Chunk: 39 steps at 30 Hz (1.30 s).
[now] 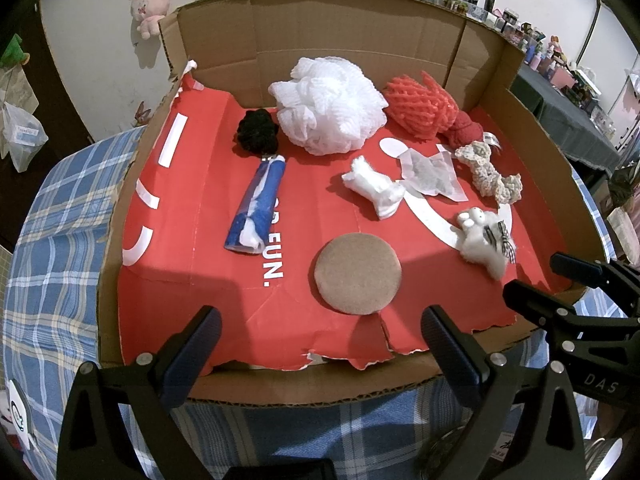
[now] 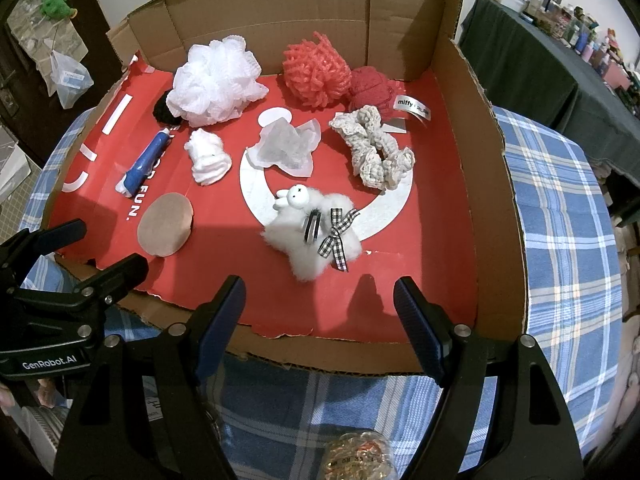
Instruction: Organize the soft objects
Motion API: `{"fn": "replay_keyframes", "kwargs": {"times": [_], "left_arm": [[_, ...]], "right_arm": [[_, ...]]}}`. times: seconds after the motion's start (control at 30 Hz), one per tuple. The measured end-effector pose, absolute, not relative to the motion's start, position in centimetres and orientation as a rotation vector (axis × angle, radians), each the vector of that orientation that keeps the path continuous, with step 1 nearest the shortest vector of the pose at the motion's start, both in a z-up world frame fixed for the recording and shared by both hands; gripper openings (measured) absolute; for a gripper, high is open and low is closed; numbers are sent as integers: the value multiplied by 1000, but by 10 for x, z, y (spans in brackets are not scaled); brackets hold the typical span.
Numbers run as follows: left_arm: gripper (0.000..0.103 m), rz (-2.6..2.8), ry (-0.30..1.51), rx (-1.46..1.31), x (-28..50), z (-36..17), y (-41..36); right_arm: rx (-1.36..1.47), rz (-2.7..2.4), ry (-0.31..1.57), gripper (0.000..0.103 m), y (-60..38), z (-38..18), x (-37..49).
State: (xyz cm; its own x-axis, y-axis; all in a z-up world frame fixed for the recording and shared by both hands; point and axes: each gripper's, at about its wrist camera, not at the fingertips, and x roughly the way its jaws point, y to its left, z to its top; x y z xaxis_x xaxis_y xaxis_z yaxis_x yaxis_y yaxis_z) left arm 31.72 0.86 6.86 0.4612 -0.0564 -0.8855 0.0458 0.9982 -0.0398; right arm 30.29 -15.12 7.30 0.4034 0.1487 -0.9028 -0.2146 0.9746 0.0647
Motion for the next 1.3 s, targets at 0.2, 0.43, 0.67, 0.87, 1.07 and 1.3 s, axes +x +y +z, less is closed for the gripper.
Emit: {"fn": "replay_keyframes", "kwargs": {"times": [0.2, 0.43, 0.67, 0.87, 1.07, 1.3], "left_arm": [[102, -64, 1091, -10, 317, 68, 8], [102, -63, 1086, -5, 316, 68, 6], [102, -62, 1092, -8, 315, 68, 6], [102, -79, 1092, 6, 314, 69, 5], [102, -66, 1075, -17, 310, 85, 11], [103, -53, 960, -41, 282, 138, 18]], "right_arm": [[-65, 229, 1133, 76, -152, 72, 303], [-65, 230, 1133, 76, -152, 72, 303], [-64, 229, 1133, 76, -152, 71, 303], [-84, 239, 1135, 76, -148, 70, 303], [-90, 247, 1100, 76, -145, 87, 296], [-71, 234, 999, 76, -153, 134, 276]]}}
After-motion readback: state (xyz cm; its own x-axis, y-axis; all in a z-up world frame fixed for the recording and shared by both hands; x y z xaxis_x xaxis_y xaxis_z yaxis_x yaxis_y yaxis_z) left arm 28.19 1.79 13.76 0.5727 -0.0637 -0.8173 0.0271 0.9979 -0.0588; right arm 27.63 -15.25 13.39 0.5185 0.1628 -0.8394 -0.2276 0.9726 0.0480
